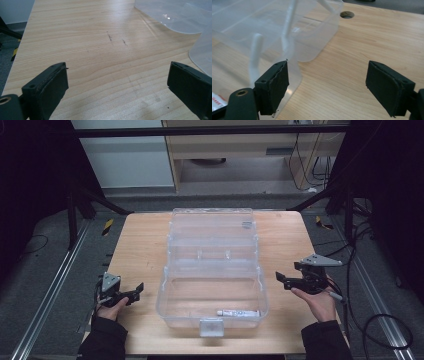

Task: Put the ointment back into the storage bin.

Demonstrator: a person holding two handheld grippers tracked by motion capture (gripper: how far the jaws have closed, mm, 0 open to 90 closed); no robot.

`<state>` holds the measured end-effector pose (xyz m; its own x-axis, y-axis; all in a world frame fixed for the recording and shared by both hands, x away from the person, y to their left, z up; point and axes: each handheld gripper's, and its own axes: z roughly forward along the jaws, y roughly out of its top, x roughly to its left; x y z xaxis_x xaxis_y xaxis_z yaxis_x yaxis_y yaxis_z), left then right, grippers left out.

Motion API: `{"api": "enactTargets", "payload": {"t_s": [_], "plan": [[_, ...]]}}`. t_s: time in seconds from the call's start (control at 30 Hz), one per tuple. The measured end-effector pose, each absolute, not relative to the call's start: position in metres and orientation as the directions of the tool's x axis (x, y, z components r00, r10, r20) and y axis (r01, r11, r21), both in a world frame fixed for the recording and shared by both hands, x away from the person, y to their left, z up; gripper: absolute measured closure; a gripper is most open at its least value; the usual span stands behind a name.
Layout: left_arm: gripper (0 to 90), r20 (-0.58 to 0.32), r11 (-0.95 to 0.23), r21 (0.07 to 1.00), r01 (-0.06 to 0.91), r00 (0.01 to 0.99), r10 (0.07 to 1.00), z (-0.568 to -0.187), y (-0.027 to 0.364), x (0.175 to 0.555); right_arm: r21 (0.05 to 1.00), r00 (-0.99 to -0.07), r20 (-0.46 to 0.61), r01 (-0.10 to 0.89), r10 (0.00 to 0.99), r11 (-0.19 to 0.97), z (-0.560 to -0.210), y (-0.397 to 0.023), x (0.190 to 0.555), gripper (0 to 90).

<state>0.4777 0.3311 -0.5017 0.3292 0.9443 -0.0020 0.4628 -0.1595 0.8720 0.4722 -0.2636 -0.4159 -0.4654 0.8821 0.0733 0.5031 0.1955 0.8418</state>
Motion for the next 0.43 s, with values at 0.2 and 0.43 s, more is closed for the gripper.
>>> {"api": "enactTargets", "payload": {"t_s": [0.2, 0.43], "plan": [[2.6, -0.003, -0.158, 0.871, 0.466, 0.325, 0.946, -0.502, 0.331, 0.478, 0.824, -0.413, 0.087, 0.542, 0.907, 0.168, -0.436, -0.275, 0.479, 18.3], [2.7, -0.005, -0.156, 0.872, 0.465, 0.327, 0.945, -0.502, 0.332, 0.478, 0.808, -0.377, 0.059, 0.562, 0.924, 0.178, -0.456, -0.285, 0.483, 17.1]]}}
